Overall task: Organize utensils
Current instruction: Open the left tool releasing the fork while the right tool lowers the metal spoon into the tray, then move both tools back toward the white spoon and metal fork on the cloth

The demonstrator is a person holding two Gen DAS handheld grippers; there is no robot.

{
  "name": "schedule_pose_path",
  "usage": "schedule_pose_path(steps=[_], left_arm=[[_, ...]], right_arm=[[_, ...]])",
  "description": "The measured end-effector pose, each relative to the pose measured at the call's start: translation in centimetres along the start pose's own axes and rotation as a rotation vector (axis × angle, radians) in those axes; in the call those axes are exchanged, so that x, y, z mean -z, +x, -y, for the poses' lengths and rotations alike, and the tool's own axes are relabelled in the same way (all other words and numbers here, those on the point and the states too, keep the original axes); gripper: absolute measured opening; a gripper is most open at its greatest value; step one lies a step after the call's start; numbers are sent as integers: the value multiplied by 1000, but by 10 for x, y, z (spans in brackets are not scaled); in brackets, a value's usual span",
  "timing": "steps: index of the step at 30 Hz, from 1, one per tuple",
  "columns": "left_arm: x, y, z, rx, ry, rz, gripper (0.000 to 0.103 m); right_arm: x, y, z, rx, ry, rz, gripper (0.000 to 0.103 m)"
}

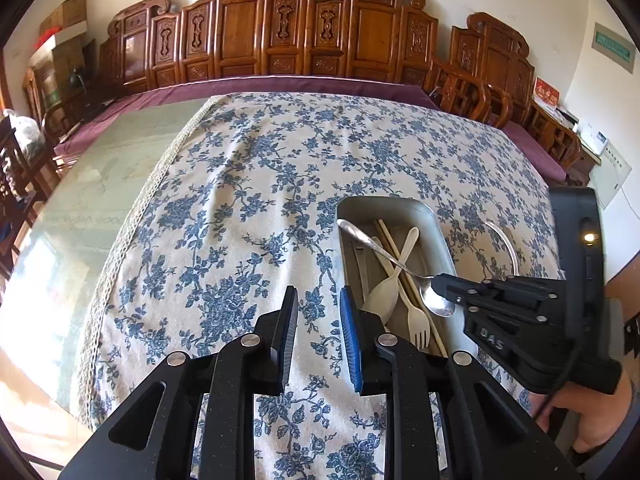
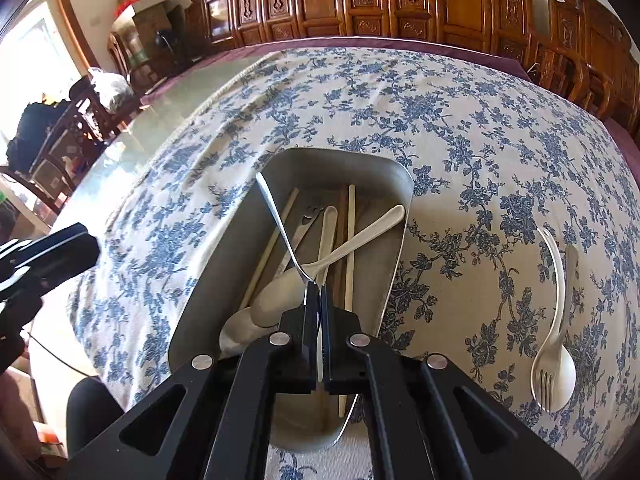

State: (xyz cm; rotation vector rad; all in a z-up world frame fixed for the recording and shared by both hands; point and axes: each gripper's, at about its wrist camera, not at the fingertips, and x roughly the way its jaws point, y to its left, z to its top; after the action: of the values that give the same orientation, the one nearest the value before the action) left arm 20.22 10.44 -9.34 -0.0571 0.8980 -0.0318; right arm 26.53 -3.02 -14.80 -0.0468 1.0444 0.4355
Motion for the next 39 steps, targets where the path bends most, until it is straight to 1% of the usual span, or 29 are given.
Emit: schedule_pose_path(steps=[4,15,20,23,27,30,32,34,36,39], left_arm=[[2,1,-3,-3,-3,-2,20],[3,0,-4,-4,-2,-1,20],[3,-1,-2,-5,1,-2,20],[4,-1,-1,-6,4,-4,20],[3,-1,2,-6,10,-5,20],[2,0,6,-4,13,-6,20],[2,1,9,-2,17,-6,20],[2,2,12,0,24,-6,21],[3,3,14,3,28,-8,21],[3,3,19,8,33,-12,21]], right_arm=[[-2,7,1,13,8,-17,2],[8,10,1,-19,29,-40,3],[11,12,3,3,48,-44,3],[13,12,2,-21,54,-42,5],[16,6,0,-98,47,-34,9],[17,2,-1,-136,32,-39,10],[18,-2,0,-145,24,-32,10],[19,-7,3,-156,20,-19,20],[20,-14,7,-168,22,-3,22],[21,-27,16,-159,14,26,22]])
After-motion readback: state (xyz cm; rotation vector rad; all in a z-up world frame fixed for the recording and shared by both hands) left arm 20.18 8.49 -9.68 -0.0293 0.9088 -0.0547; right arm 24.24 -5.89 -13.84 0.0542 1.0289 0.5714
